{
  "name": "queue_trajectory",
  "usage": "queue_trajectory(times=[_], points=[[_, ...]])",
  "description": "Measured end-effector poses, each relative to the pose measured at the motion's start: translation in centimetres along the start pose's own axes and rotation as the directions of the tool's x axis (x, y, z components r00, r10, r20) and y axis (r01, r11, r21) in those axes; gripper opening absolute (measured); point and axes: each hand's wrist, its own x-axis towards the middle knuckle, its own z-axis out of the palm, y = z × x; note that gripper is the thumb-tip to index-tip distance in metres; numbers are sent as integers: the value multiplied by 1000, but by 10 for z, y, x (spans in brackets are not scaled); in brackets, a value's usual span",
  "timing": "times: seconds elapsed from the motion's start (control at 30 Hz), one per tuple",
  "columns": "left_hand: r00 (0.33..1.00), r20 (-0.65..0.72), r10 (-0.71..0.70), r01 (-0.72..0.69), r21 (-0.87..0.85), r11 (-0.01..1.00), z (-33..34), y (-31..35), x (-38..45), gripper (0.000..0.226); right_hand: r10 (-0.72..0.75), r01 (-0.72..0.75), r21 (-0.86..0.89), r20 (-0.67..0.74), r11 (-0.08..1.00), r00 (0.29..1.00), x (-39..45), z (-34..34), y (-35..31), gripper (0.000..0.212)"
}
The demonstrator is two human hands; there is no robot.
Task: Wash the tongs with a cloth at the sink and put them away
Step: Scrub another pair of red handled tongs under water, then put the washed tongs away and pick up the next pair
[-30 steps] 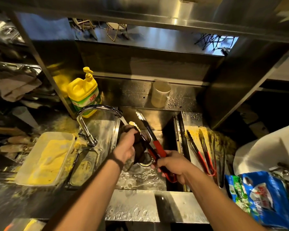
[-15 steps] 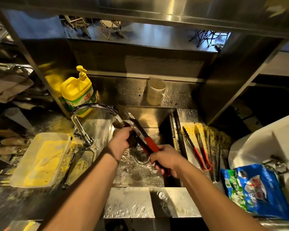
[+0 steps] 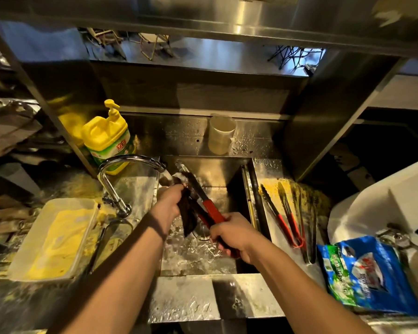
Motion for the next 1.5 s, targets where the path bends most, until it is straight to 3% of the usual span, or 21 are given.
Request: queue_trajectory(times=[0.13,0.23,0.37,0.57,0.73,0.83,0.9,1.03,1.23,1.33,1.43,1.5], points=[[984,-155,88,-67,142,988,-14,1,11,31,34,-30,-156,21,987,999,-20,-34,3,29],[967,-216,136,-81,247,966,-19,-15,10,26,-19,-3,-323,-65,946,998,-30,-59,9,22],[987,-120,106,-69,283,957,-12,-46,-1,32,-216,-36,-633,-316,774,924,-27,-83,28,20],[978,55,201,-207,367,907,40,-60,-51,33,-407,-10,-712,-413,702,815,-60,-118,53,54],[934,293,203,-295,315,902,113,-74,-111,29,-448,3,-651,-519,759,728,-107,-153,76,50],[884,428,186,-348,339,874,162,-97,-157,11,-424,15,-565,-601,825,677,-149,-182,95,50],[848,503,169,-388,370,844,186,-114,-187,12,-402,-17,-539,-649,842,645,-173,-202,109,55],[732,678,63,-435,395,809,231,-159,-254,10,-389,-8,-471,-736,882,554,-232,-242,148,70],[524,837,-157,-495,450,744,279,-230,-338,7,-287,127,-257,-858,958,427,-308,-291,209,61],[500,837,-225,-463,477,747,303,-269,-374,14,-182,171,-123,-903,977,389,-333,-316,238,55],[532,814,-233,-406,487,773,323,-296,-397,14,-129,201,-60,-927,978,351,-346,-334,256,36],[541,807,-235,-401,494,771,340,-310,-407,19,-111,193,-47,-934,980,339,-355,-345,262,36]])
